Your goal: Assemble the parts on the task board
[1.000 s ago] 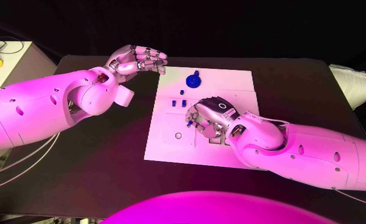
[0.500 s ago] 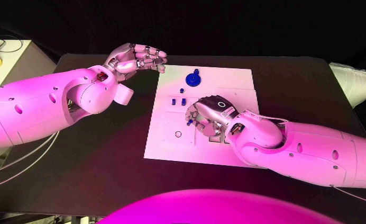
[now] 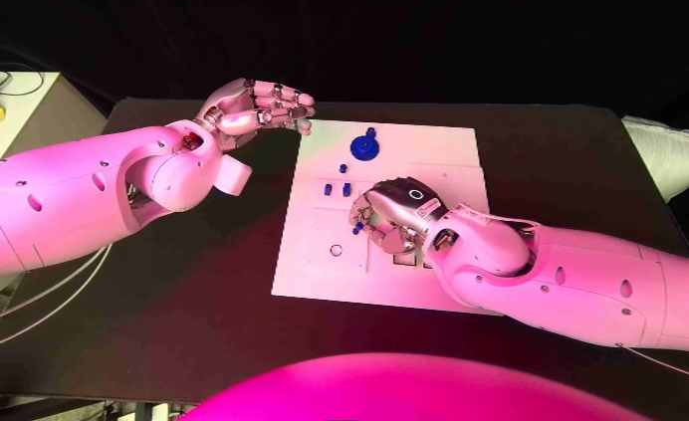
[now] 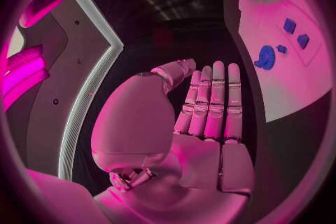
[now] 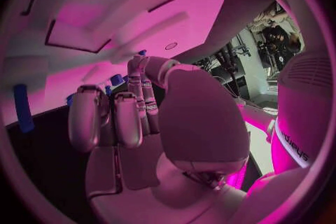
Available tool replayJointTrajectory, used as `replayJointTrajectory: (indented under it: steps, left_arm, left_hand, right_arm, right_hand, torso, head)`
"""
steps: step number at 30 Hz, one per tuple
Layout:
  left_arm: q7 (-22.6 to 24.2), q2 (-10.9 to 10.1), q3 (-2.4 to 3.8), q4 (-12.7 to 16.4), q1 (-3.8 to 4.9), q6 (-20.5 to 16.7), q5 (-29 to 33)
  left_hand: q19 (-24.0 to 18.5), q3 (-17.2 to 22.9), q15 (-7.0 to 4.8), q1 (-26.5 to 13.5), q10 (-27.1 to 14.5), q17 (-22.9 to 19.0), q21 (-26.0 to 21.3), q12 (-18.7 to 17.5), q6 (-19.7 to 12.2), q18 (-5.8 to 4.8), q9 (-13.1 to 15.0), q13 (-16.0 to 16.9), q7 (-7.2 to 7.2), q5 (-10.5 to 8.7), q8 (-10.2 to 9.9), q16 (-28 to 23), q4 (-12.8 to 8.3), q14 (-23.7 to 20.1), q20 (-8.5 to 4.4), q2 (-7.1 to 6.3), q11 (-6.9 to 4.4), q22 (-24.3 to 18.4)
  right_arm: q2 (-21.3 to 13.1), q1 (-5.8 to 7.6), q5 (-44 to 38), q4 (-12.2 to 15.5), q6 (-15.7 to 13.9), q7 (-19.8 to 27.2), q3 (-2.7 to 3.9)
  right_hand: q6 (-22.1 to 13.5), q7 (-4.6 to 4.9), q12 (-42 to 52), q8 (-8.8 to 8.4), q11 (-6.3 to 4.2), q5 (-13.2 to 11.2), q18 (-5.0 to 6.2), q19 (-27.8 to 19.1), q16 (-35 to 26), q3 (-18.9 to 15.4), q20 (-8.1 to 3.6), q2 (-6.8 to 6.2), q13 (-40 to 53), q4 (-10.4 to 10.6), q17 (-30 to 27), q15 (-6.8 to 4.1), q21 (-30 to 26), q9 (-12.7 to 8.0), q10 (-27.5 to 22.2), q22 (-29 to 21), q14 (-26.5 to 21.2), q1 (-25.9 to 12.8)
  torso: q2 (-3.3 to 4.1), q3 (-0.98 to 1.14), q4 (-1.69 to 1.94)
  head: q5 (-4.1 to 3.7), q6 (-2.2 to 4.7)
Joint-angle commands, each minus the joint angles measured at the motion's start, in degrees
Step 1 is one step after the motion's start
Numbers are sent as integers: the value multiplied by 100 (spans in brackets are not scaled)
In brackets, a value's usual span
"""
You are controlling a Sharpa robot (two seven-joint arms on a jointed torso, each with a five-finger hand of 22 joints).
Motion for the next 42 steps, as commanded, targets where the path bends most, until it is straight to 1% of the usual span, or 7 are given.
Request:
replayJointTrajectory:
  steps: [1, 8, 19, 22, 27, 33, 42]
  left_arm:
    - [47, 0, 4, 20, -1, 71, 37]
    - [43, -5, 4, 21, -1, 72, 37]
    - [34, -4, 4, 12, -1, 76, 37]
    - [30, -5, 4, 11, -1, 77, 37]
    - [20, -5, 4, 4, -1, 78, 37]
    - [7, -6, 4, -1, -1, 86, 37]
    - [-1, -5, 4, -14, -1, 99, 37]
  left_hand:
    - [19, -16, -1, 30, 14, 5, -13, -38, 3, -1, -5, -2, 30, 31, -30, -30, -7, 58, -4, 14, 37, 9]
    - [19, -16, -1, 30, 14, 5, -13, -38, 3, -1, -5, -2, 30, 31, -30, -30, -7, 58, -4, 14, 37, 9]
    - [19, -16, -1, 30, 14, 5, -13, -38, 3, -1, -5, -2, 30, 31, -30, -30, -7, 58, -4, 14, 37, 9]
    - [19, -18, 0, 33, 11, 12, -15, -52, -2, -1, -10, -2, 32, 31, -39, -45, -9, 63, -5, 18, 39, 12]
    - [19, -18, 0, 33, 11, 12, -15, -52, -2, -1, -10, -2, 32, 31, -39, -45, -9, 63, -5, 18, 39, 12]
    - [20, -18, 0, 36, 9, 14, -15, -57, -3, -1, -11, -3, 33, 32, -41, -49, -11, 65, -6, 19, 40, 13]
    - [20, -21, 1, 35, 3, 17, -15, -66, -9, -1, -14, -4, 37, 29, -47, -56, -12, 67, -6, 18, 43, 14]
  right_arm:
    - [24, -21, -140, -27, 198, -47, -12]
    - [68, -37, -145, -60, 306, -48, -28]
    - [60, -45, 30, -41, 237, 133, -40]
    - [48, -45, 68, -37, 205, 163, -42]
    - [23, -44, 112, -42, 57, 168, -44]
    - [-18, -44, 124, -26, -186, 116, -44]
    - [-211, -22, 140, 148, -483, 43, -38]
  right_hand:
    - [30, 25, 21, 19, -31, 14, 41, 176, 7, 25, -30, 69, 6, -1, 3, -46, -18, 10, 55, 439, 236, -11]
    - [30, 25, 21, 19, -31, 14, 41, 176, 7, 25, -30, 69, 6, -1, 3, -46, -18, 10, 55, 439, 236, -11]
    - [-21, 51, -60, -8, -10, -29, 52, 154, -33, -6, -19, 46, 4, -10, -74, -29, -82, 28, 20, 406, 217, -140]
    - [-124, 87, -145, -70, 24, -63, 54, 144, -35, -50, -1, 25, -10, -26, -85, -2, -107, 24, -55, 396, 215, -212]
    - [-313, 161, -369, -208, 124, -119, 115, 46, -177, -60, 60, -28, -87, -76, -341, 75, -437, 4, -339, 196, 146, -289]
    - [-517, 200, -464, -354, 185, -129, 187, -58, -330, 36, 105, -69, -167, -158, -591, 119, -804, -27, -545, -30, 78, -281]
    - [-613, 210, -460, -426, 204, -100, 205, -77, -370, 109, 121, -95, -202, -224, -658, 132, -897, -42, -627, -87, 64, -258]
  torso:
    - [1, -3, 2]
    - [0, 0, -5]
    - [-6, 0, -2]
    - [-4, 3, -1]
    - [-8, 8, -13]
    - [-5, 7, -8]
    - [-17, 4, -15]
  head:
    - [5, -7]
    - [1, -7]
    - [-3, -7]
    - [-10, -7]
    - [-18, -7]
    - [-42, -7]
    - [-71, -7]
